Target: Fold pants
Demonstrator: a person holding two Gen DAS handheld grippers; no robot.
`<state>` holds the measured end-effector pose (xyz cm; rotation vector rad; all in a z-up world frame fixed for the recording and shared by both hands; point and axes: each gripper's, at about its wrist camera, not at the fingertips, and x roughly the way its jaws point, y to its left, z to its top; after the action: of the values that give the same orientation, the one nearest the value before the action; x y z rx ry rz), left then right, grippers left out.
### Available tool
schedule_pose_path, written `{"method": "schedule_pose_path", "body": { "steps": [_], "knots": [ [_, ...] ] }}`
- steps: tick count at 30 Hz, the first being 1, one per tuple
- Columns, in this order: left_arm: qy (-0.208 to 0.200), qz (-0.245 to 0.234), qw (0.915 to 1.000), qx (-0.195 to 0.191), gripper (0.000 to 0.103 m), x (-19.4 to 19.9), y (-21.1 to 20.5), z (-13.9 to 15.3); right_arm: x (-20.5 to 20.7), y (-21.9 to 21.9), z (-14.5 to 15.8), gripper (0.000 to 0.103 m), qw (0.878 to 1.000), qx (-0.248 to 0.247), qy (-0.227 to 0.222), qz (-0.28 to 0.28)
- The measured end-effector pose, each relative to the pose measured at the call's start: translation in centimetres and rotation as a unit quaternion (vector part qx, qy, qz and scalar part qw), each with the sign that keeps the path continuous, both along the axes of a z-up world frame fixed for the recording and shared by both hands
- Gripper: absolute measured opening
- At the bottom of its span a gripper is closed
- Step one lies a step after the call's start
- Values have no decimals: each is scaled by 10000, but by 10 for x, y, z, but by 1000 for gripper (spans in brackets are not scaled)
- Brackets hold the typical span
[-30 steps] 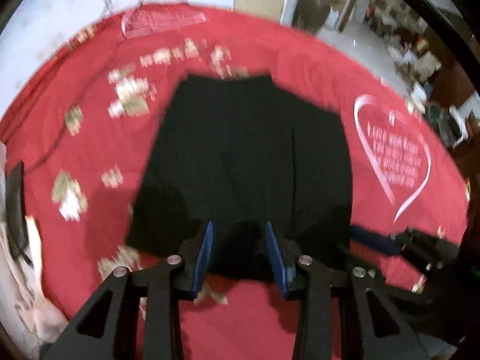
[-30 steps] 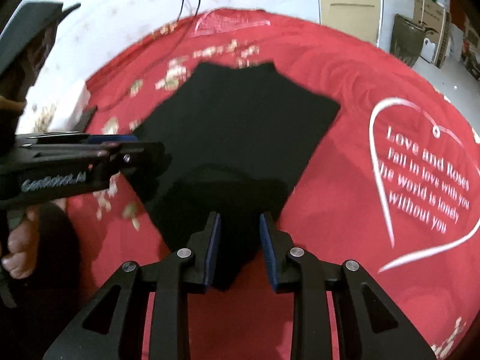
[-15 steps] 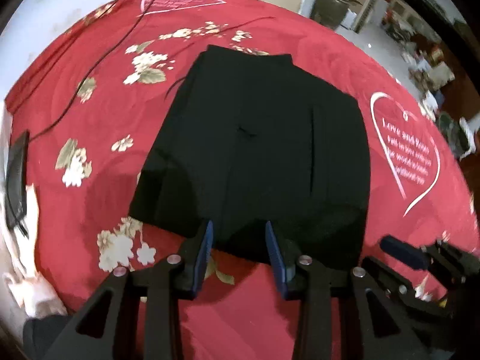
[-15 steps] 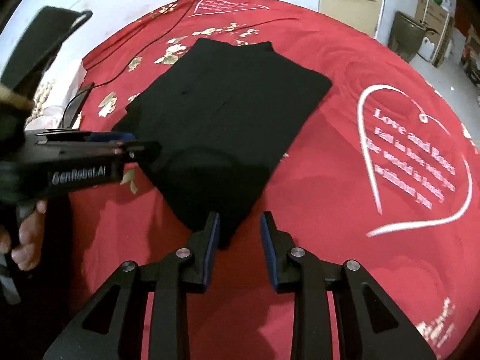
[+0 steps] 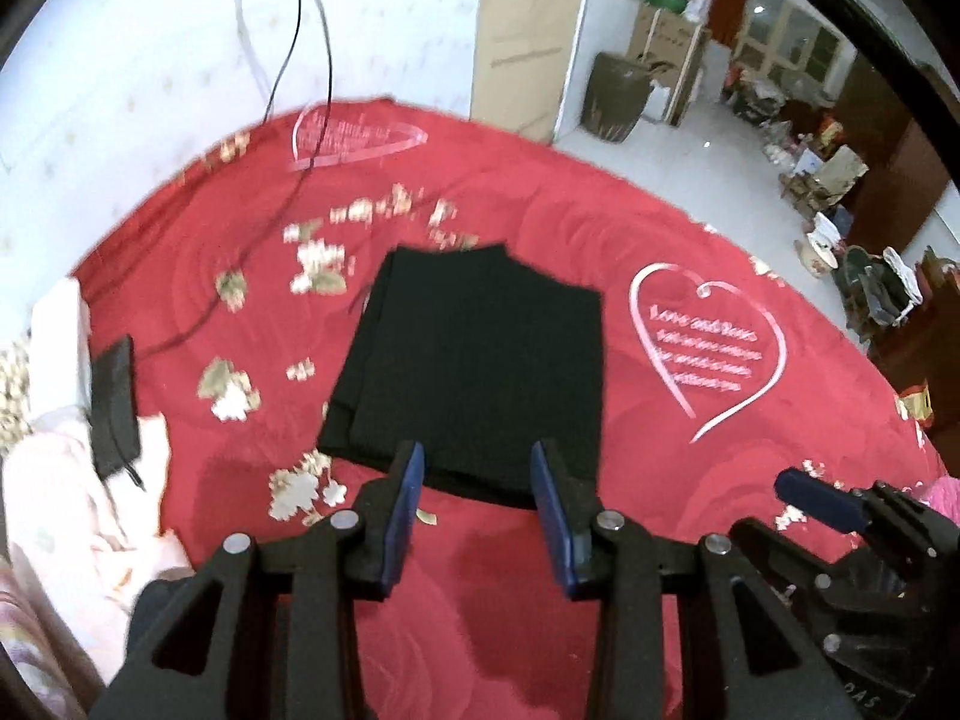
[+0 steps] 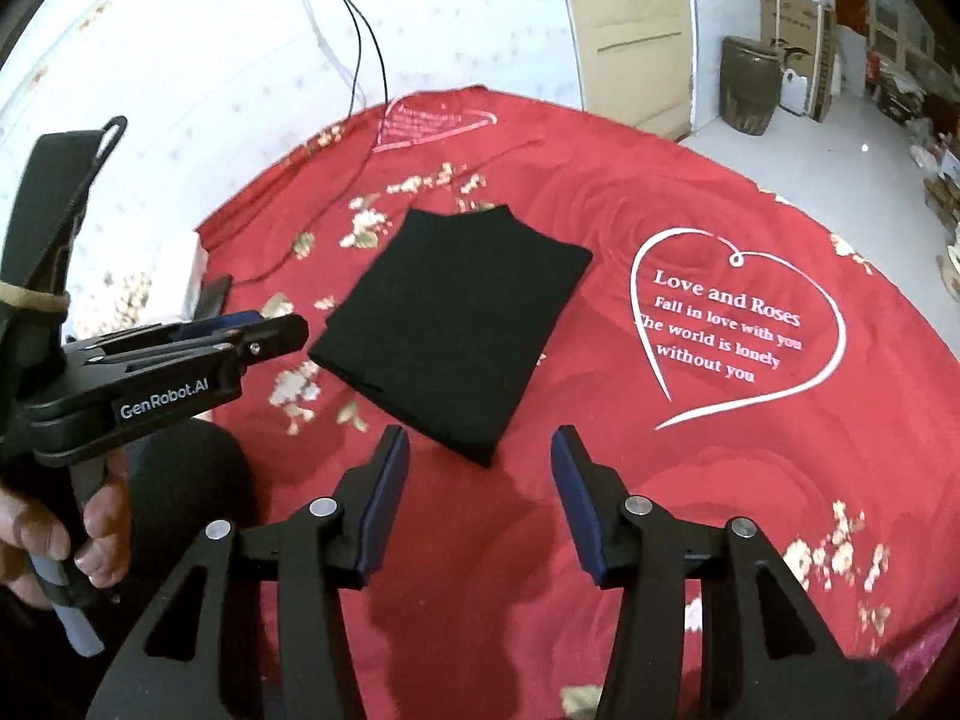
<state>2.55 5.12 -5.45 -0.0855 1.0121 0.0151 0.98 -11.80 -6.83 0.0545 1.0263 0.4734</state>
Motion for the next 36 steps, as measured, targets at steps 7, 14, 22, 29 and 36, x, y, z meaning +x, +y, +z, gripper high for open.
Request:
{"method": "schedule_pose_path", "body": {
  "steps": [7, 14, 22, 29, 36],
  "knots": [
    [-464, -239, 9986, 122, 45, -24, -11, 37, -18, -2, 20, 50, 9999, 89, -27, -62],
    [-426, -238, 9988, 106, 51, -23, -6, 28, -17, 4, 17, 50, 10000, 23, 89, -7],
    [-25, -82, 10000, 22, 51, -15, 12, -13, -9, 16, -7, 50, 9994, -238, 238, 87],
    [197, -69, 9998, 22, 51, -15, 18, -34, -2, 26, -17, 50, 9989, -300, 319, 158],
    [273, -145, 9995, 48, 51, -14, 15, -42, 0, 28, -23, 50, 9984, -404, 381, 137]
  ]
}}
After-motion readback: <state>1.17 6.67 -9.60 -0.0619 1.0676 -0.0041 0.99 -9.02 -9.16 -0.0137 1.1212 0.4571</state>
